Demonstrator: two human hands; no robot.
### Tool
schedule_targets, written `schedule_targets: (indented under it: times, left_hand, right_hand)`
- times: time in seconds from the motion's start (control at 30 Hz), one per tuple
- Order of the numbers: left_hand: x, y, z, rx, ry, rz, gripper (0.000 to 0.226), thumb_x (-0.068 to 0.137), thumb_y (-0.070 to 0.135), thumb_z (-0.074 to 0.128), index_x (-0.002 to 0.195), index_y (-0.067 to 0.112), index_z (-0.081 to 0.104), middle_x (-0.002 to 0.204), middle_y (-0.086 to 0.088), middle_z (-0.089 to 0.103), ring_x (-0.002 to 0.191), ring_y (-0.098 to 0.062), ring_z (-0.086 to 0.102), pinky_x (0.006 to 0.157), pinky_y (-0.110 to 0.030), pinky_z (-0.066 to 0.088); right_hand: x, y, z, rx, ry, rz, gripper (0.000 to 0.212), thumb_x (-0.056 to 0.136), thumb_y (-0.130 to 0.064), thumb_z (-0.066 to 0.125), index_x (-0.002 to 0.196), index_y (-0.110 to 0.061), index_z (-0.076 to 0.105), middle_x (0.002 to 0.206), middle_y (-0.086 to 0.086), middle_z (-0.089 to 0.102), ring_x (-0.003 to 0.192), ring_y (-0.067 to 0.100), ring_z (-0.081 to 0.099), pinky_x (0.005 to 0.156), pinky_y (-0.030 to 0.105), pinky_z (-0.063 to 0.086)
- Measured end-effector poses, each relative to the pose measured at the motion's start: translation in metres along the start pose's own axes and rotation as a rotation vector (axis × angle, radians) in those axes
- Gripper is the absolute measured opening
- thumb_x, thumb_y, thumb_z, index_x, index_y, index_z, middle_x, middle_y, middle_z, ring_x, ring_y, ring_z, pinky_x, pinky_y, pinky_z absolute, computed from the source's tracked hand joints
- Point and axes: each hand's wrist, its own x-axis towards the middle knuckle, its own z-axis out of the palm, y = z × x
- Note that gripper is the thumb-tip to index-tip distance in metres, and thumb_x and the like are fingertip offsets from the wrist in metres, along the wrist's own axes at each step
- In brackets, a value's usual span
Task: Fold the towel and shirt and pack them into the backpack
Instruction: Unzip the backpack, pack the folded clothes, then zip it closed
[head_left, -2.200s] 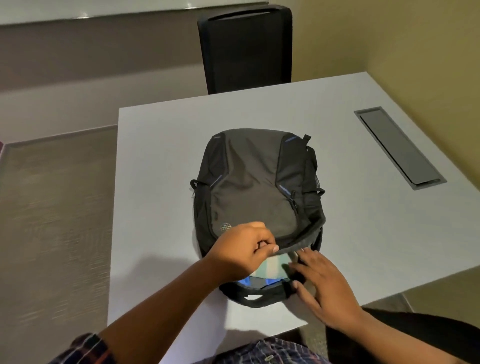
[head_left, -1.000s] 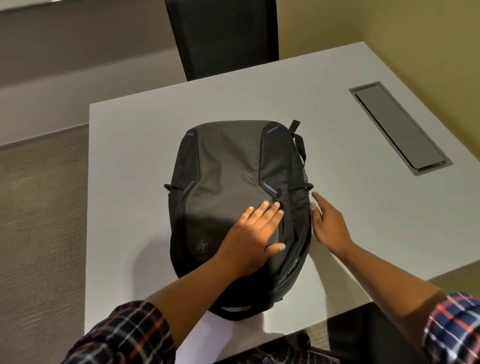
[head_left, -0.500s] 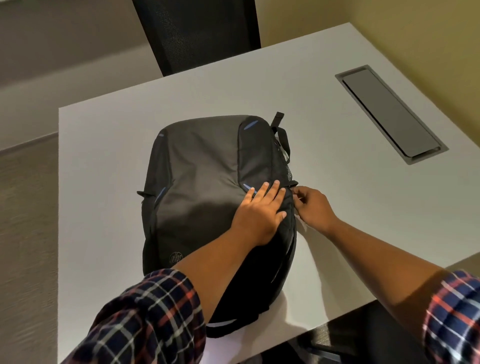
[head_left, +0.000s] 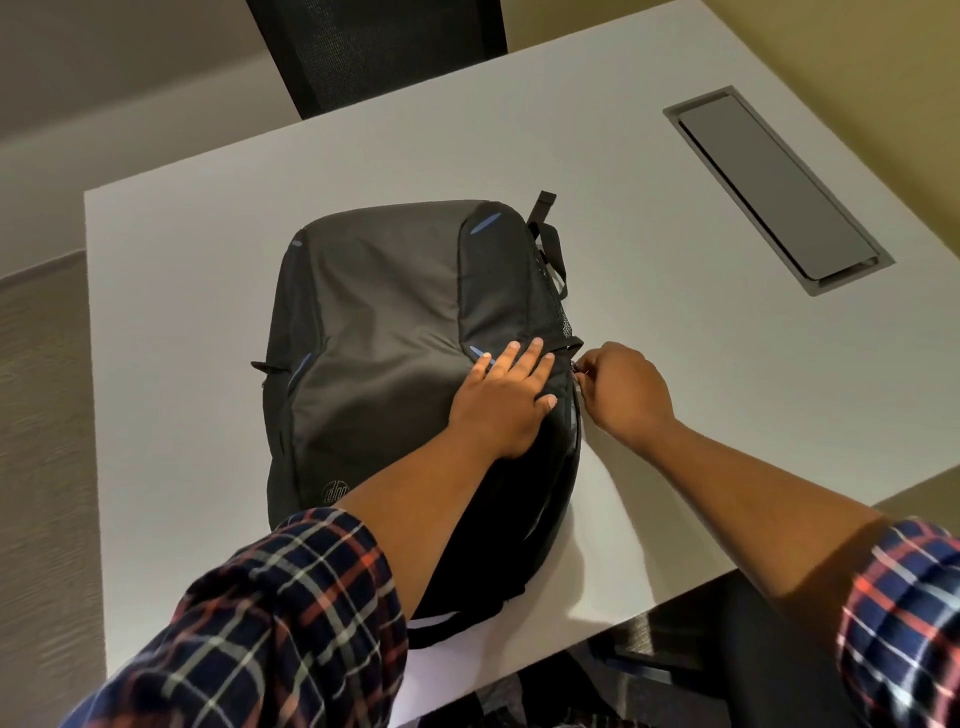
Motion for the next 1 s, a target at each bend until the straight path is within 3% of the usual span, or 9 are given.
schedule_targets:
  times: [0.17,0.33,0.43,0.5,0.6,0.7,0.87,1.0]
  left_hand:
    - [0.002,0.002,0.005,0.022,-0.042,0.013,0.058,0.103,0.046,0.023,0.155,0.026,0.006,0.163,0.008,-0.002,0.15,-0.015,0.0,0.121,-0.042,0.004]
    - [-0.001,0.01,0.006,0.037,-0.008,0.034,0.057,0.102,0.041,0.028,0.155,0.025,0.012,0.164,0.006,0.004,0.15,-0.015,0.003,0.121,-0.043,0.005]
    - [-0.002,0.011,0.005,0.185,0.176,0.226,0.059,0.094,0.021,0.036,0.152,0.019,0.024,0.162,0.0,0.017,0.148,-0.02,0.016,0.12,-0.044,0.014]
    - [0.004,0.009,0.002,0.211,0.163,0.322,0.066,0.09,0.014,0.037,0.153,0.018,0.019,0.163,0.001,0.013,0.149,-0.02,0.014,0.12,-0.043,0.014]
    - [0.013,0.009,0.001,0.209,0.059,0.288,0.068,0.093,0.013,0.038,0.155,0.021,0.011,0.164,0.003,0.005,0.15,-0.02,0.007,0.121,-0.042,0.009]
    - [0.019,0.012,0.006,0.213,0.005,0.262,0.069,0.093,0.013,0.036,0.155,0.022,0.006,0.164,0.005,0.0,0.15,-0.018,0.002,0.121,-0.042,0.004]
    - [0.024,0.011,0.008,0.15,-0.05,0.202,0.073,0.092,0.013,0.033,0.155,0.027,-0.001,0.163,0.012,-0.007,0.149,-0.012,-0.004,0.121,-0.04,-0.003]
    - [0.026,0.013,0.009,0.135,-0.068,0.18,0.073,0.093,0.014,0.032,0.155,0.028,-0.004,0.162,0.013,-0.009,0.149,-0.011,-0.006,0.12,-0.039,-0.005]
  right_hand:
    - [-0.021,0.002,0.009,-0.128,0.001,-0.052,0.018,0.096,-0.025,0.052,0.096,-0.016,0.067,0.093,0.006,0.059,0.082,0.029,0.06,0.061,0.033,0.046]
    - [-0.032,0.001,0.01,-0.181,-0.01,-0.078,0.013,0.091,-0.012,0.053,0.096,-0.013,0.066,0.089,0.005,0.056,0.079,0.027,0.057,0.057,0.03,0.035]
    - [-0.03,0.004,0.004,-0.202,0.053,-0.163,0.02,0.085,-0.005,0.054,0.101,-0.01,0.067,0.086,0.008,0.056,0.079,0.03,0.055,0.059,0.031,0.031]
    - [-0.029,0.009,0.006,-0.225,0.091,-0.181,0.021,0.085,-0.006,0.057,0.1,-0.012,0.07,0.083,0.007,0.057,0.077,0.03,0.054,0.058,0.032,0.034]
    - [-0.033,0.015,0.014,-0.195,0.081,-0.114,0.018,0.092,-0.015,0.055,0.099,-0.016,0.071,0.087,0.005,0.062,0.079,0.028,0.057,0.062,0.035,0.046]
    - [-0.034,0.013,0.021,-0.124,0.056,-0.018,0.019,0.096,-0.019,0.049,0.096,-0.018,0.068,0.086,0.004,0.068,0.077,0.028,0.06,0.059,0.033,0.046]
    - [-0.028,0.006,0.026,-0.077,-0.002,0.048,0.012,0.09,-0.008,0.052,0.092,-0.013,0.063,0.084,0.008,0.066,0.076,0.029,0.057,0.057,0.033,0.041]
    - [-0.049,0.006,0.024,-0.052,-0.053,0.036,0.013,0.088,-0.003,0.054,0.091,-0.013,0.061,0.086,0.007,0.065,0.079,0.027,0.057,0.061,0.038,0.048]
